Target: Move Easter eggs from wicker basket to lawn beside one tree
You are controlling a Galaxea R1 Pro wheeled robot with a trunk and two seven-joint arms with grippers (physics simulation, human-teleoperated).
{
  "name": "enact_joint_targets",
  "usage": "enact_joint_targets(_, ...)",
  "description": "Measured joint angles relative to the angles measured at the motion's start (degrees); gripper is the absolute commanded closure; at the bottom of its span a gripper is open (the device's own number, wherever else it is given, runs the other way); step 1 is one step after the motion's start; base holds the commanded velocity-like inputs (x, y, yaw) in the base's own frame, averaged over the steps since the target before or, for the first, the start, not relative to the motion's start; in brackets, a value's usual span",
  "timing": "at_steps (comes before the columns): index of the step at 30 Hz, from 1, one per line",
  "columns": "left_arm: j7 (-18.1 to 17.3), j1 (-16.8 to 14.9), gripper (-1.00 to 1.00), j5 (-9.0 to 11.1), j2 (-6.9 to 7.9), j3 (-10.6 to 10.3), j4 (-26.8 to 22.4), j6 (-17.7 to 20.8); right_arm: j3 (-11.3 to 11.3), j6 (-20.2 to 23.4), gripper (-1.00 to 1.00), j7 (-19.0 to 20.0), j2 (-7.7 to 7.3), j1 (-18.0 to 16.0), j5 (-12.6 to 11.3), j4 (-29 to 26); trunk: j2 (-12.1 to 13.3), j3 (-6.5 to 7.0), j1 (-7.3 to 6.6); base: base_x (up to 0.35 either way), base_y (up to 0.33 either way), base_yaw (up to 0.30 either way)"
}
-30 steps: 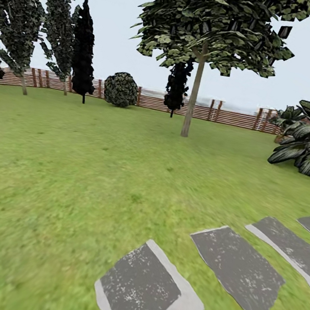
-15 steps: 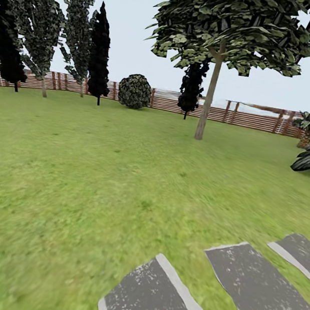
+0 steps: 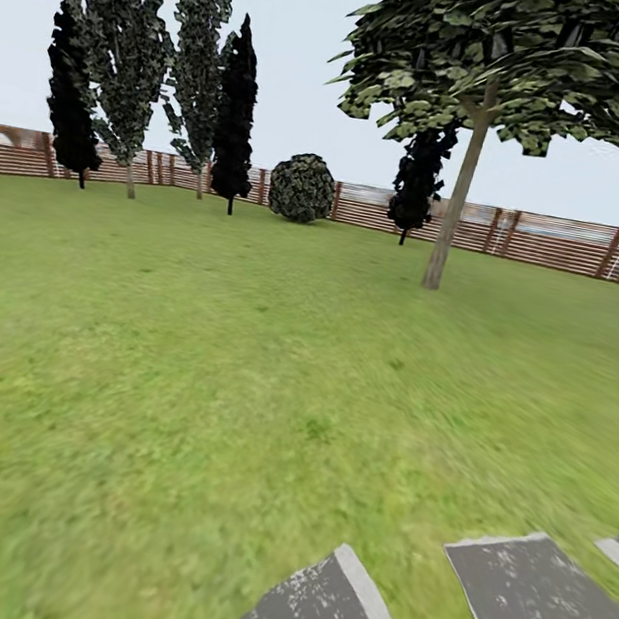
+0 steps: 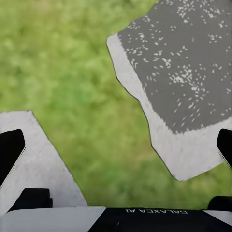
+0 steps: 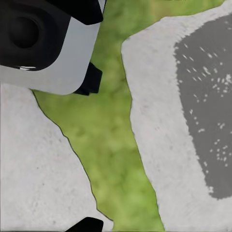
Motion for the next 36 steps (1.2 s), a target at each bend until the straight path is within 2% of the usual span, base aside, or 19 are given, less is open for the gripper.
enact_joint_targets(12, 0.02, 0.0, -1.0, 0.0, 0.0, 0.0, 0.0, 0.0, 0.0, 0.0, -1.0, 0.0, 0.0, 0.0, 0.0, 0.0, -0.01, 0.0, 0.0, 0.335, -0.009, 0.205)
enact_joint_targets(36, 0.02, 0.0, -1.0, 0.0, 0.0, 0.0, 0.01, 0.0, -0.02, 0.0, -1.0, 0.0, 0.02, 0.0, 0.0, 0.0, 0.0, 0.0, 0.0, 0.335, -0.074, 0.222)
